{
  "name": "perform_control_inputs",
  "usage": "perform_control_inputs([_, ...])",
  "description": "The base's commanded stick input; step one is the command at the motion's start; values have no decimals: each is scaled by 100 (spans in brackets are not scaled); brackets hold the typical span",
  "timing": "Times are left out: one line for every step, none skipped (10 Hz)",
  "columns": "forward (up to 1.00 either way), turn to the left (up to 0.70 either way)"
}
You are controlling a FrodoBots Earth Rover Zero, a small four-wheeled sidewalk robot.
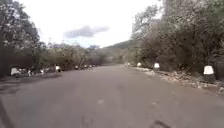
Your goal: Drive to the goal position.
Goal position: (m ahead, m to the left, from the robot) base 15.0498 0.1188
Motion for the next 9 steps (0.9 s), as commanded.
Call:
perform_control_inputs([99, 0])
perform_control_inputs([99, 0])
perform_control_inputs([99, 0])
perform_control_inputs([99, 0])
perform_control_inputs([99, 0])
perform_control_inputs([99, 0])
perform_control_inputs([99, 0])
perform_control_inputs([99, 0])
perform_control_inputs([100, 0])
